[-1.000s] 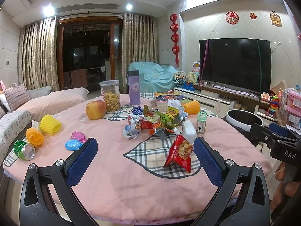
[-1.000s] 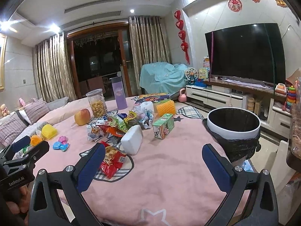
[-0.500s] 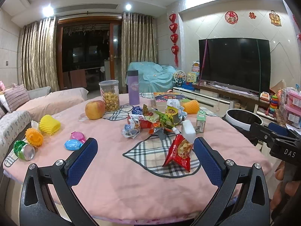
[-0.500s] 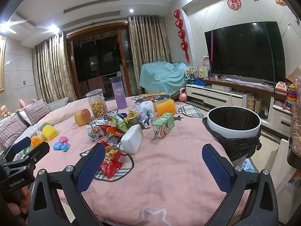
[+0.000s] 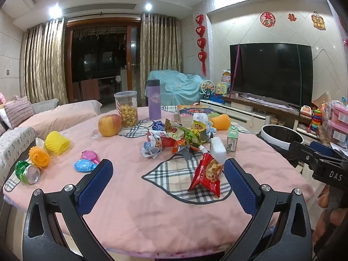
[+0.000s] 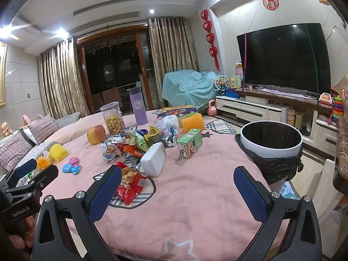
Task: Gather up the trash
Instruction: 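Grasp the red snack bag with the left tool while the right tool grasps the white tissue pack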
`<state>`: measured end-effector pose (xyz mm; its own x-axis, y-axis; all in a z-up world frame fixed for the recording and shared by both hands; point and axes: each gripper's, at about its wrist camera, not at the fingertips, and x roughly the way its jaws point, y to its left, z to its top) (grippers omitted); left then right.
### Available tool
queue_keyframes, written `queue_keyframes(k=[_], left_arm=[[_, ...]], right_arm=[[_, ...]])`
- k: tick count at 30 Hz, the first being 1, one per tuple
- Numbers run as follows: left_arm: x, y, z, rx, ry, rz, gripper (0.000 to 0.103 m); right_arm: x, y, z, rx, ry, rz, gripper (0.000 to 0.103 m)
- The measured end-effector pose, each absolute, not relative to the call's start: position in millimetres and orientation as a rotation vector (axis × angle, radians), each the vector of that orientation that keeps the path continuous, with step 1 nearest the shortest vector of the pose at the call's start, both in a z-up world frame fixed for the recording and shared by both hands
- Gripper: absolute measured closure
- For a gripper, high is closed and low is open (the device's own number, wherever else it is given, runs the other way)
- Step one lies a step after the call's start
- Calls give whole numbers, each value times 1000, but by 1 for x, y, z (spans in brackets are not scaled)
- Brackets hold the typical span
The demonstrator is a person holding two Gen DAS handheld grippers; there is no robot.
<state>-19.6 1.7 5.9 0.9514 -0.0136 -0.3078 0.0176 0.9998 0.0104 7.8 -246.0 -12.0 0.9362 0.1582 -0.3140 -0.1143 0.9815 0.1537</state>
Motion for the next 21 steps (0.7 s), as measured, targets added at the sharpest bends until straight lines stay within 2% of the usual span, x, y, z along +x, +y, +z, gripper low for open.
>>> queue_keyframes(k=[10,21], left_arm=[[-10,3,-2,14,359,-1,0],[38,-6,-29,37,529,-92,0]], right_arm=[[18,-248,-16,147,373,153,0],[41,-254,-22,154,441,162,0]])
